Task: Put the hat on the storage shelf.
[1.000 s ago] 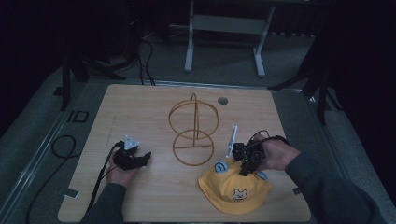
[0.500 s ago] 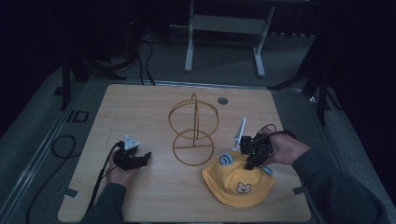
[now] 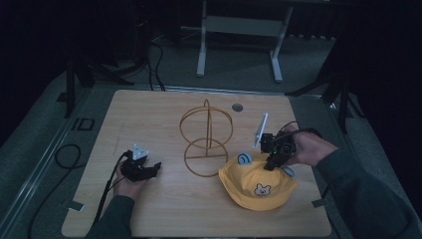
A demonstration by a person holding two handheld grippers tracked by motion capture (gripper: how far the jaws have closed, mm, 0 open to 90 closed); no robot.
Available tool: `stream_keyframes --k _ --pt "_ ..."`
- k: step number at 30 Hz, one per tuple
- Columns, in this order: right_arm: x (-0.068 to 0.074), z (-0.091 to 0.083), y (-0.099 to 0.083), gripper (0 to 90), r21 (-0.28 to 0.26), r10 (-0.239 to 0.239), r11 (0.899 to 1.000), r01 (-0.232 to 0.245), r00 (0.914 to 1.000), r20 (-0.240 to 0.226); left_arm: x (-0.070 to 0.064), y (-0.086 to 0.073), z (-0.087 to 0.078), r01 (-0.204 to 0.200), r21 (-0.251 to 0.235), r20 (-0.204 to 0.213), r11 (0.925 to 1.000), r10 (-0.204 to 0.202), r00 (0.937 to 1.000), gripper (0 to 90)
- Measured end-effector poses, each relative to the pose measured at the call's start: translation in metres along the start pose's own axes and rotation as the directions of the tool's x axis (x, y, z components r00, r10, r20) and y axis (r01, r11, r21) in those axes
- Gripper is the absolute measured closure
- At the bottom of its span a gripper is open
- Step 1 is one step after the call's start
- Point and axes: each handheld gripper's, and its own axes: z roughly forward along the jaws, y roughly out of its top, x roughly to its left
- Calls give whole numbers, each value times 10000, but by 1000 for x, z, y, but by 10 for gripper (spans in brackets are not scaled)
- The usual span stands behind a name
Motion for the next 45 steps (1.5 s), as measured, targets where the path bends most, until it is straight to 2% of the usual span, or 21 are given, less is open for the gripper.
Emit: stream_keyframes --k 7,18,39,45 --pt "-12 -12 -5 829 -218 216 9995 -212 9996 182 0 0 0 -18 0 12 10000 18 10000 342" --pt "-31 -35 -17 829 -690 860 9942 -826 9951 482 0 0 0 -34 0 13 10000 34 10000 342" --pt "-46 -59 -23 829 -834 1283 9891 -1212 9881 850 0 0 0 -18 8 19 10000 18 10000 342" --pt "-49 -72 -25 830 -1251 1325 9848 -1201 9866 957 0 0 0 -20 13 25 10000 20 10000 341"
